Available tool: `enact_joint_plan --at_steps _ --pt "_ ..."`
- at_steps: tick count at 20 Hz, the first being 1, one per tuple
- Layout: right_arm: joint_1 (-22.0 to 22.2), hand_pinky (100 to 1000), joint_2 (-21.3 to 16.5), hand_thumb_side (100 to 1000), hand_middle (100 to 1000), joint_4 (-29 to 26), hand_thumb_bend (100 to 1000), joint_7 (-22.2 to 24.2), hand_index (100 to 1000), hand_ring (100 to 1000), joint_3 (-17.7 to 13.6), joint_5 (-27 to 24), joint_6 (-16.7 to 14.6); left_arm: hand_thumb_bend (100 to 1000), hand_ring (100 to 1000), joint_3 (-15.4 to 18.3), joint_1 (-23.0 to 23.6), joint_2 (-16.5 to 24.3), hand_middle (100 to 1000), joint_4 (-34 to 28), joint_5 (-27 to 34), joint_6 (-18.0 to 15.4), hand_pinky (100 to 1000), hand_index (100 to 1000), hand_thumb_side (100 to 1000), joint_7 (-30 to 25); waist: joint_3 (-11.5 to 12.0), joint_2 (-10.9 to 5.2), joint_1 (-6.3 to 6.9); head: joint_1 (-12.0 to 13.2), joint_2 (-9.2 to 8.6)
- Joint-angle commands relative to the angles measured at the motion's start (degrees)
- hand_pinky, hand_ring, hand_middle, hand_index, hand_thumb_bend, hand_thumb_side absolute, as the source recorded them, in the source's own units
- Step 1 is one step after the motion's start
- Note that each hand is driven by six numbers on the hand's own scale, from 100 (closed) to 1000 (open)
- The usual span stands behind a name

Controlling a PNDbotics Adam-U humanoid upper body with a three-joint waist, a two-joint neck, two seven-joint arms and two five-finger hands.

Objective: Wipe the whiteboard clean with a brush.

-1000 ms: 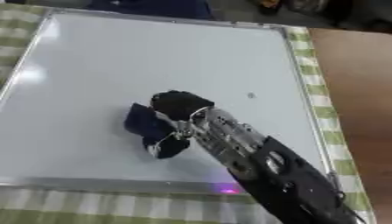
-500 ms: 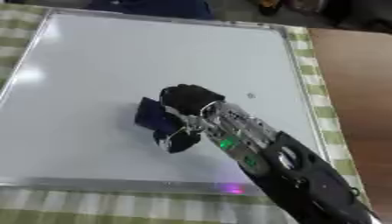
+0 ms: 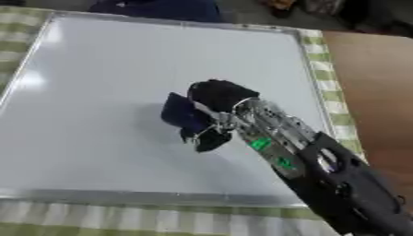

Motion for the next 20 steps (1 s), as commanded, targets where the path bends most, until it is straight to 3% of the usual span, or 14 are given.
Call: enact_joint_plan --at_steps 1,9,20 --pt "-0.23 548 -3.84 315 526 -1.60 100 -0.56 100 670 -2.54 -1.25 1.14 301 778 0.12 -0.75 0.98 755 -1.07 0.13 -0.13 651 826 1000 -0.19 -0.04 -1.07 0.45 0.17 -0.83" --pt "1.18 549 -8.75 312 525 0.26 100 -1.90 100 677 -6.70 -2.84 3.67 298 779 0.15 -0.81 0.94 756 -1.07 0.11 -0.16 651 827 1000 -0.17 0.28 -0.82 0.97 0.01 -1.25" --pt "1.30 551 -12.20 306 531 6.79 100 -3.32 100 701 -9.06 -2.65 4.28 293 780 0.10 -0.96 0.75 757 -1.07 0.13 -0.16 651 827 1000 -0.26 0.90 -0.18 1.57 -1.00 -1.38"
